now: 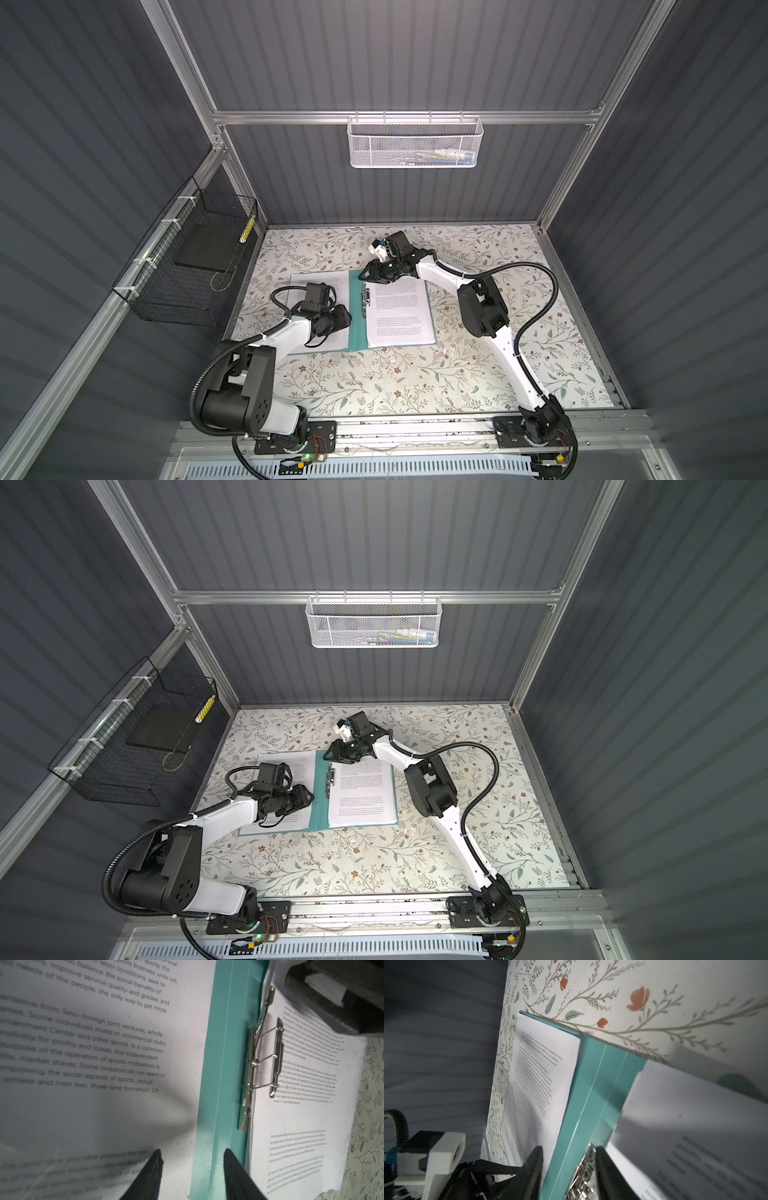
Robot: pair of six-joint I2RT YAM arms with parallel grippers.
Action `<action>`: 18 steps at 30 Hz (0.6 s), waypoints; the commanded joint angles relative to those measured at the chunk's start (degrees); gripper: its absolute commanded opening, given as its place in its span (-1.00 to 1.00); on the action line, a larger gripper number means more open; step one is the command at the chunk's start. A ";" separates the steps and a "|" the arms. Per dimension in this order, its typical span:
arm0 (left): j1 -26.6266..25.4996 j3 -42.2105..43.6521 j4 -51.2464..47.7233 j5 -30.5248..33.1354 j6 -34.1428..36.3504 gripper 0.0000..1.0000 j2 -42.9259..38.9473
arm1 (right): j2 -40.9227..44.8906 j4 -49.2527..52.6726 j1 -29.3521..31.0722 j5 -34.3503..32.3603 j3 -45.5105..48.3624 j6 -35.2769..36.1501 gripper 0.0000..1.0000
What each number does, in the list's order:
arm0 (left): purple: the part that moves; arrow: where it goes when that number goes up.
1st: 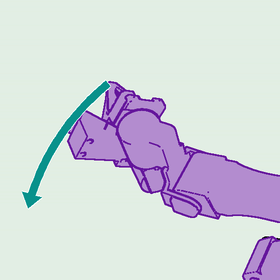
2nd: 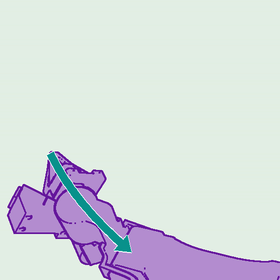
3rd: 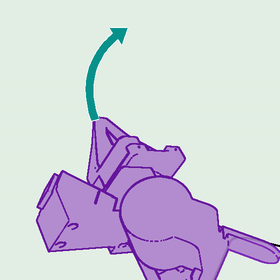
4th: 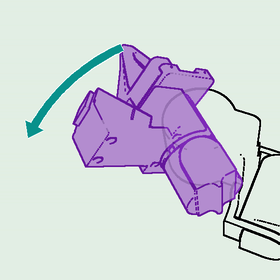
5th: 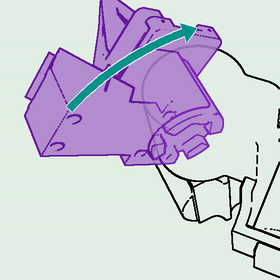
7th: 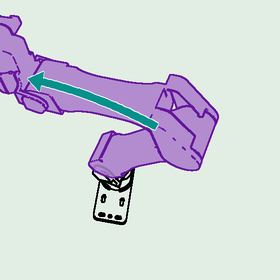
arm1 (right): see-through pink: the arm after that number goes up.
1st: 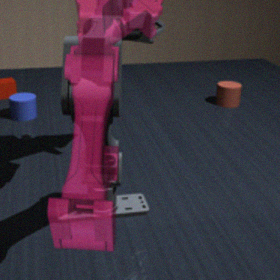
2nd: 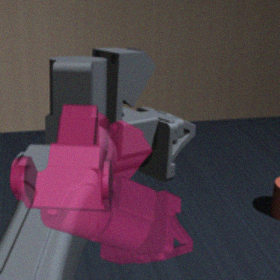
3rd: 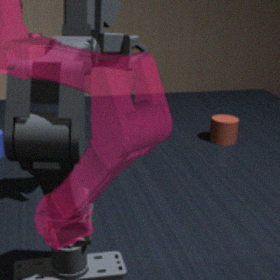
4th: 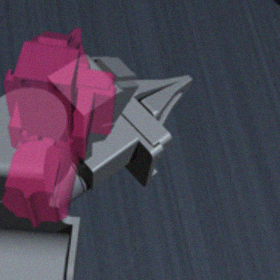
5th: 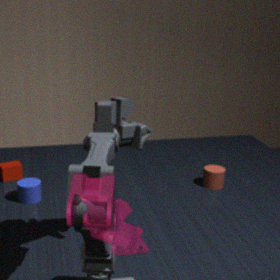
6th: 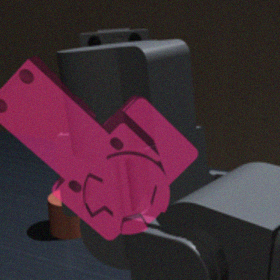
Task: Put the files into the folder
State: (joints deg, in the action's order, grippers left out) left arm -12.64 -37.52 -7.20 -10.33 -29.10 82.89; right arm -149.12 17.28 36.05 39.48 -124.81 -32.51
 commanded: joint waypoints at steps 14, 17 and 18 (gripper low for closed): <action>0.25 0.46 0.31 0.21 -0.08 -0.02 0.91 | -3.41 -0.57 -0.20 1.80 -0.66 -1.15 -0.13; 0.25 0.37 0.36 0.12 -0.13 -0.02 1.16 | -3.80 -0.59 -0.02 2.26 -1.19 -1.16 -0.13; 0.25 0.35 0.51 0.04 -0.21 -0.02 1.22 | -4.02 -0.42 0.11 2.44 -1.54 -1.15 -0.13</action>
State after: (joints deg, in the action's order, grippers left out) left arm -12.64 -37.52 -7.16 -10.31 -29.10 83.15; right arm -151.11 16.51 35.88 40.80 -124.90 -33.52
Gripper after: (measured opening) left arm 0.493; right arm 0.436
